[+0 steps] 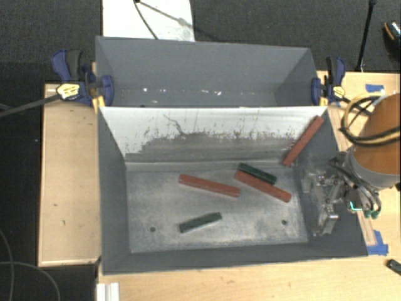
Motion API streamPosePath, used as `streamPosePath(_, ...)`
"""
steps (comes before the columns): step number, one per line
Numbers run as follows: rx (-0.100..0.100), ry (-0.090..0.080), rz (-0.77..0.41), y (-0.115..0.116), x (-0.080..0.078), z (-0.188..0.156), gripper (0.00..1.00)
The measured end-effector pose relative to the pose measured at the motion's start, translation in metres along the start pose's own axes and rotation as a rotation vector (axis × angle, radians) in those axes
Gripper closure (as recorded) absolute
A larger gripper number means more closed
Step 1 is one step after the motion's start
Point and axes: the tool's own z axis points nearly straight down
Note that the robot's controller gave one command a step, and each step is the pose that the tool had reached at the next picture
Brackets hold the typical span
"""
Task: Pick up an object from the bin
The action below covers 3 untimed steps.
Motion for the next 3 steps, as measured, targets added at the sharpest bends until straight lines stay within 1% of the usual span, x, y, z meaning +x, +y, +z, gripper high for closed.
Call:
streamPosePath(1,-0.002,-0.009,0.126,0.060,-0.092,0.117,0.00)
streamPosePath(2,-0.001,-0.013,0.230,0.083,-0.091,0.082,0.00)
streamPosePath(3,-0.001,-0.005,0.471,0.087,-0.073,0.080,0.00)
